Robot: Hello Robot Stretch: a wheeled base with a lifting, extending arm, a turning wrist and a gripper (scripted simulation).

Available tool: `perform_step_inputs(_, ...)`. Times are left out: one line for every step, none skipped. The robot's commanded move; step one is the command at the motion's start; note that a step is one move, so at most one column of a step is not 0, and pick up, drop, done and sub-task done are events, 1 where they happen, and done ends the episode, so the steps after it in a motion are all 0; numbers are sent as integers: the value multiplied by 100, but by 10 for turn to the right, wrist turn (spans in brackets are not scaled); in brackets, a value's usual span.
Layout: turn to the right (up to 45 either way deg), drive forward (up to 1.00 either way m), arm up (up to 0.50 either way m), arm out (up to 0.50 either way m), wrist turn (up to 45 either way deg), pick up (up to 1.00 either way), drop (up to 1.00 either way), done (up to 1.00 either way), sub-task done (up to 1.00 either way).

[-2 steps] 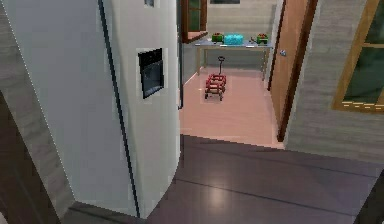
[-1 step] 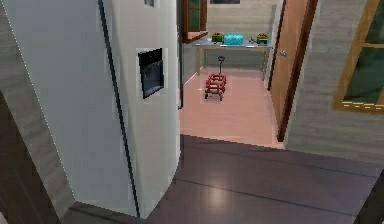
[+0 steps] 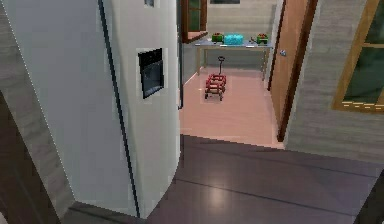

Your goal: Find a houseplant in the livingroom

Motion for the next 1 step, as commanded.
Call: perform_step_inputs(450, 0, 0, 0, 0, 0, 0, 0, 0)
